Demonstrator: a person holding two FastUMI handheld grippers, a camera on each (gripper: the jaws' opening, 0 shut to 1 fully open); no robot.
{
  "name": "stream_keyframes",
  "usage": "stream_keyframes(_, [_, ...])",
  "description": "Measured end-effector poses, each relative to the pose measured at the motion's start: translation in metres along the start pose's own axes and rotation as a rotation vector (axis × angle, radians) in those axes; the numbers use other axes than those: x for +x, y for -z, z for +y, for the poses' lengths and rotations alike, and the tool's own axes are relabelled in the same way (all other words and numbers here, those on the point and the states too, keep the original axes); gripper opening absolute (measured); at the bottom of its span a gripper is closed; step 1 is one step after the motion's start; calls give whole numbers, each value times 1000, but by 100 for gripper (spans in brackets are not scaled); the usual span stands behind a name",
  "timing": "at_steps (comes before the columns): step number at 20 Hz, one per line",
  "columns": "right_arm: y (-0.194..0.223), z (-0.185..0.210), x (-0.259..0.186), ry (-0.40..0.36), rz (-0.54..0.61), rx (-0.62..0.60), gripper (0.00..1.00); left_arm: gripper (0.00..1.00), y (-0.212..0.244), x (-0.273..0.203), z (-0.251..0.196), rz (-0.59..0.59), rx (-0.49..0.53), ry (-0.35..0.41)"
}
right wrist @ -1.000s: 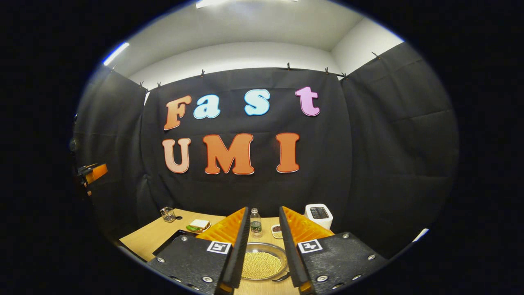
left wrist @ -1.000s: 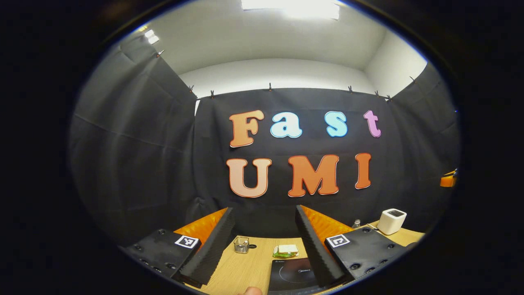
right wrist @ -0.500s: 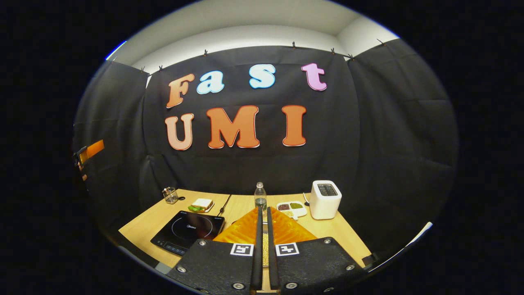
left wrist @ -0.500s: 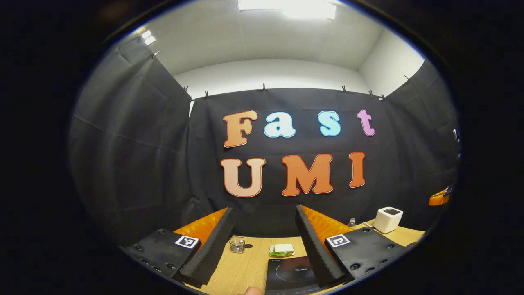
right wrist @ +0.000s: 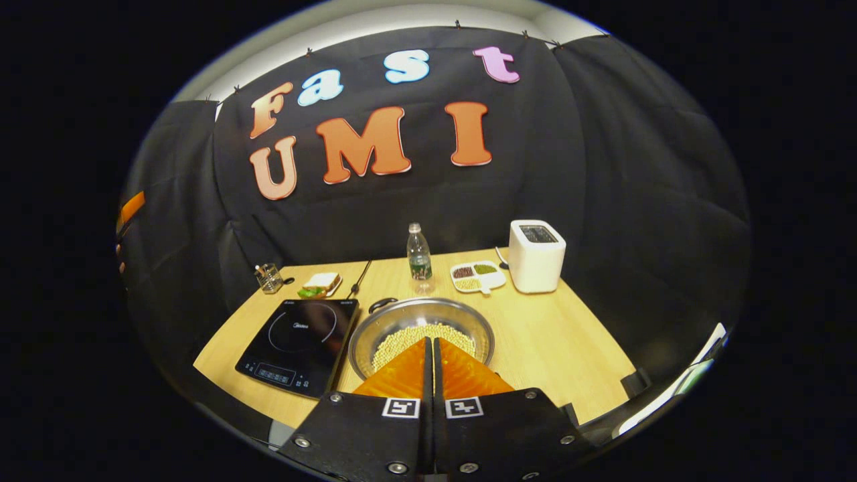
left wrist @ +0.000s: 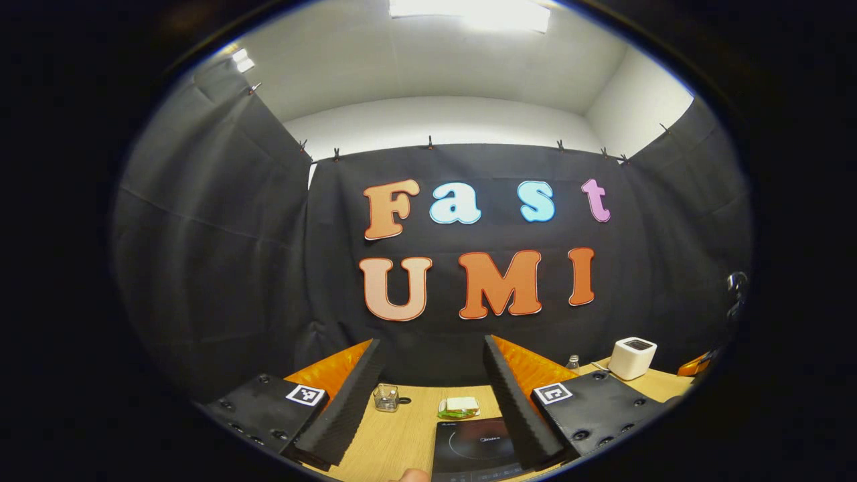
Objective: First push the handle of the pot to place it horizontally, then grasp the pot with both hands and set it on the induction cooktop.
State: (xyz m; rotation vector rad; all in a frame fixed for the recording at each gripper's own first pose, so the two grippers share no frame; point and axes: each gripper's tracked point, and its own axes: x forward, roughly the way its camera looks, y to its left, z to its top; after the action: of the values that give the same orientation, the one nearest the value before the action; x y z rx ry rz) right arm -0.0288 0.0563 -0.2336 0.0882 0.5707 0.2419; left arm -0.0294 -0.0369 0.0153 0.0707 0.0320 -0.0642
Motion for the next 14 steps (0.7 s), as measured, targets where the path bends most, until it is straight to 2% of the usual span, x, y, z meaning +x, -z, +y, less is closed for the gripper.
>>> stream_keyframes(7, [79,-2,27,-18,183,15,0,98,13,9,0,34,-18,0])
stream_keyframes(14, [141,-3,48,-39,337,30,0,98,21,13,-2,49,-7,-1])
